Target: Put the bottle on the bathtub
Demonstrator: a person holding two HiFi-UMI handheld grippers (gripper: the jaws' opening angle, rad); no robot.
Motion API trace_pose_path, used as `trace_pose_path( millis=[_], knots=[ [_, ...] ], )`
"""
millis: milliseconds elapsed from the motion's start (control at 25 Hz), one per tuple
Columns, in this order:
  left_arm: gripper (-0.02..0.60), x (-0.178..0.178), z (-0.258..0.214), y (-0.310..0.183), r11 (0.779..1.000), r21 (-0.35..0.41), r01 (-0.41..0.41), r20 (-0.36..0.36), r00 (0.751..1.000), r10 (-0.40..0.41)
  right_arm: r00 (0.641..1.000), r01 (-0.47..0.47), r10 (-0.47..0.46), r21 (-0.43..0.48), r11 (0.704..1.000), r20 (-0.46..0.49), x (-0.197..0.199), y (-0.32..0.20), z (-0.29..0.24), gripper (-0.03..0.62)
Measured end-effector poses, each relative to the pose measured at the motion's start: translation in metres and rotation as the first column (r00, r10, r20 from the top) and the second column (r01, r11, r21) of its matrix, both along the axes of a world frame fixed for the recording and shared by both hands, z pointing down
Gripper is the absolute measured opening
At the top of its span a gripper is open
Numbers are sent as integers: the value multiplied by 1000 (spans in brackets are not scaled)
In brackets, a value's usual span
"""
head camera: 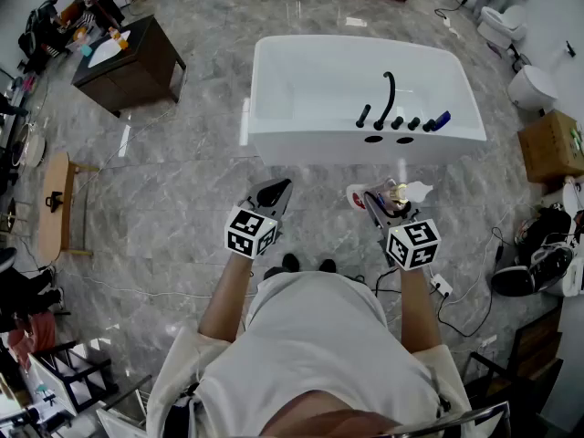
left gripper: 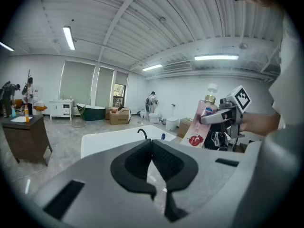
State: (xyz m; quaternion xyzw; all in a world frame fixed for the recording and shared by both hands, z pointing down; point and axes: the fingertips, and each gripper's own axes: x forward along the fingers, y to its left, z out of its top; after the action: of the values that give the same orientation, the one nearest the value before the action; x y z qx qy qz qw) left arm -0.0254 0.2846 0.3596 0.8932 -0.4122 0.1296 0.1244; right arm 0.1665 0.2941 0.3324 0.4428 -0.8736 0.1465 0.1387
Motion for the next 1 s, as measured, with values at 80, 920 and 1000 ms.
trace_pose_path(
  millis=[80, 920, 1000],
  knots=[
    [9, -2, 1, 0, 1000, -1, 1, 0, 1000, -1, 1000, -2, 2, 0, 1000, 0, -1, 0, 0, 232],
    [8, -38, 8, 1, 1000, -20, -6, -22, 1000, 5, 999, -28, 29, -21, 999, 19, -38, 6, 3, 233],
    [8, -42, 11, 2, 1000, -25, -10, -24, 1000, 10, 999, -31, 31, -21, 999, 26, -44, 8, 5, 233]
  ],
)
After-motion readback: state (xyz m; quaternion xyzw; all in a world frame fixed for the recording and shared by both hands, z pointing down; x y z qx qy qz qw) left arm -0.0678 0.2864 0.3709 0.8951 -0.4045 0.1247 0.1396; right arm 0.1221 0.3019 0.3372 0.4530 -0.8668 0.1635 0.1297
